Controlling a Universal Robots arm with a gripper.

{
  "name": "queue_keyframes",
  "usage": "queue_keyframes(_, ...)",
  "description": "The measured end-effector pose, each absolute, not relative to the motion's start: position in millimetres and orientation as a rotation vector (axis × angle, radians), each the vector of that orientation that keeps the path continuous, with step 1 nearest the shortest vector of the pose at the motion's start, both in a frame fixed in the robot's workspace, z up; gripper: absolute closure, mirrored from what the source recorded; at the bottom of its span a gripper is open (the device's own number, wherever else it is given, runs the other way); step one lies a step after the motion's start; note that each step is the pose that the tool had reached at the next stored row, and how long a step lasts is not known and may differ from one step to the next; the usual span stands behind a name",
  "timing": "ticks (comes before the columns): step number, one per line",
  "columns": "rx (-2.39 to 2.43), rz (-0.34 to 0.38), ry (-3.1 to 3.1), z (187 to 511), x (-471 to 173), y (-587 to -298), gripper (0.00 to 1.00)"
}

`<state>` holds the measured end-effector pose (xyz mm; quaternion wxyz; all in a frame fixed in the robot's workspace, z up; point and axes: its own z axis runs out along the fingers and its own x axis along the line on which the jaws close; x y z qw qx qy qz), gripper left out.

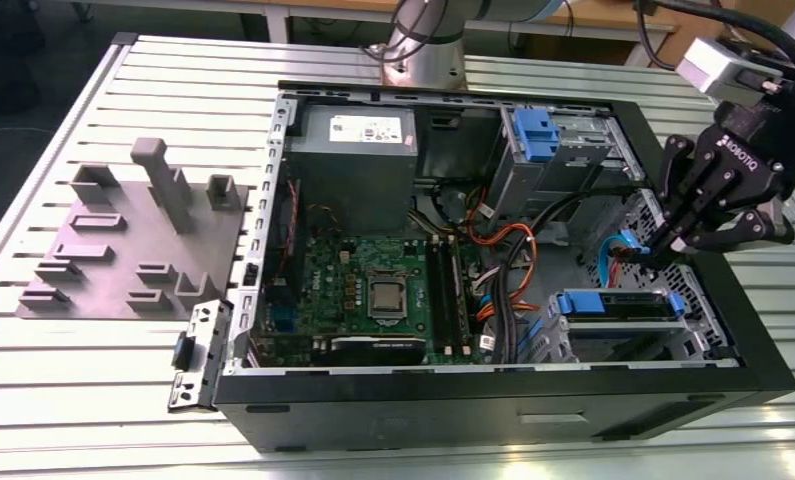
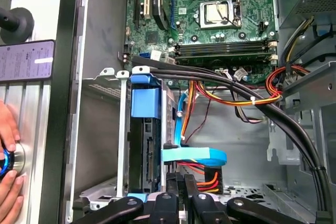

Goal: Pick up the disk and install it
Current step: 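Insert the first disk wire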

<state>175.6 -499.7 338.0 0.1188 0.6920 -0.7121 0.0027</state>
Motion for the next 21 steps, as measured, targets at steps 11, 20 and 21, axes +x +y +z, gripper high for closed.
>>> queue_keyframes(11,2.054,0.031,-2.111,338,167,-506,0.83)
queue_keyframes(20,2.07,0.046,-2.119,338,159,-515,0.83)
queue_keyframes(21,2.072,0.046,-2.119,338,158,-515,0.83)
